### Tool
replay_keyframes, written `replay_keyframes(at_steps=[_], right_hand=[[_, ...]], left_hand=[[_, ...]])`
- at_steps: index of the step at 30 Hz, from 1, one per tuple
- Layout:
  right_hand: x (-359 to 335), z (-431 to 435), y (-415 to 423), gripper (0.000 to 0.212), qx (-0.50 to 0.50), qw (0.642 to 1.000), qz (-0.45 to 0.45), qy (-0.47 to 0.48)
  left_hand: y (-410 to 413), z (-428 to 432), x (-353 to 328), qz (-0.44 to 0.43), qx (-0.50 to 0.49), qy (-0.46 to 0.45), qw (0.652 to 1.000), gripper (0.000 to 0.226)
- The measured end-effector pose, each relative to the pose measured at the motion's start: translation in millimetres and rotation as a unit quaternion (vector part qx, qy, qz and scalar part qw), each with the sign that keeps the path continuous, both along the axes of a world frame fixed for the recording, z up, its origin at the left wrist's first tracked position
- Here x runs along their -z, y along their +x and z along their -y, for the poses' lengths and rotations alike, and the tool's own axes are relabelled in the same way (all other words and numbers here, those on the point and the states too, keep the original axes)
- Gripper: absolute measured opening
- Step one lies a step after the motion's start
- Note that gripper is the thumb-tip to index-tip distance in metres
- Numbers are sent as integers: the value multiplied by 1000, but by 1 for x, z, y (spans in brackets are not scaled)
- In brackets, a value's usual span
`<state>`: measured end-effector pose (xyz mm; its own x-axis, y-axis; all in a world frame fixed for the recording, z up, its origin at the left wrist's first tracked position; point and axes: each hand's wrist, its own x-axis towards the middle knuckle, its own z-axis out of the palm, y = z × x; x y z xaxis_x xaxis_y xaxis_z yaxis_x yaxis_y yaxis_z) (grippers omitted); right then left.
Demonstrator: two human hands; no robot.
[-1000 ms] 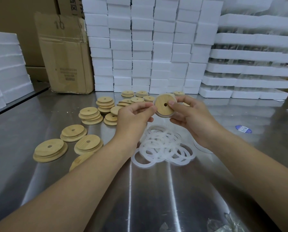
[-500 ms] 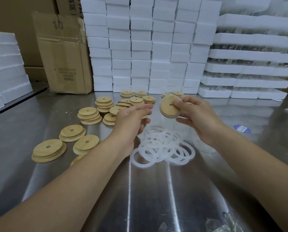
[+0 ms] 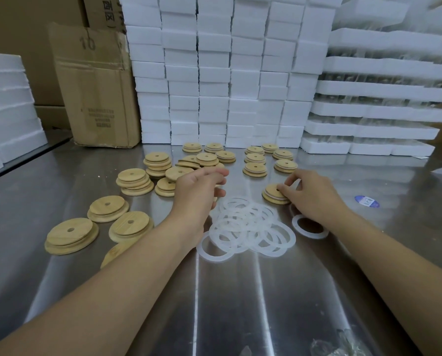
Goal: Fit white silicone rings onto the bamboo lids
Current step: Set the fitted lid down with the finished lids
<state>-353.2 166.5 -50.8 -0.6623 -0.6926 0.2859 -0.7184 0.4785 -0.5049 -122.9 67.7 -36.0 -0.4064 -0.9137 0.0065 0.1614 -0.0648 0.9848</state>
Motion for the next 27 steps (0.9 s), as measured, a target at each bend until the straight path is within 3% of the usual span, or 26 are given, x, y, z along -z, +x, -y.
replay_keyframes(at_steps=[5, 11, 16, 18, 20, 22, 23, 25, 27], right_hand=[[-6, -2, 6, 11, -60, 995, -79, -12], [-4, -7, 14, 61, -214, 972, -63, 68], [-1, -2, 10, 53, -204, 975, -54, 68], [0, 0, 10, 46, -197, 975, -63, 75], [1, 2, 10, 41, -192, 976, -70, 75], [4, 3, 10, 40, -190, 976, -76, 75], [6, 3, 10, 39, -190, 976, -79, 75], [8, 3, 9, 39, -192, 975, -83, 74], [8, 4, 8, 38, -193, 975, -88, 69]], left_hand=[[0, -1, -1, 4, -4, -4, 1000, 24], [-1, -5, -1, 16, -3, -36, 999, 25], [-1, -2, 2, 76, -25, -163, 983, 26], [5, 4, 1, 167, -57, -296, 939, 25], [13, 9, -1, 316, -65, -428, 844, 31], [19, 15, -1, 445, -49, -484, 752, 45], [22, 18, 0, 490, -41, -484, 724, 49], [27, 22, 0, 541, -27, -452, 709, 48], [29, 24, 0, 553, -22, -424, 717, 45]])
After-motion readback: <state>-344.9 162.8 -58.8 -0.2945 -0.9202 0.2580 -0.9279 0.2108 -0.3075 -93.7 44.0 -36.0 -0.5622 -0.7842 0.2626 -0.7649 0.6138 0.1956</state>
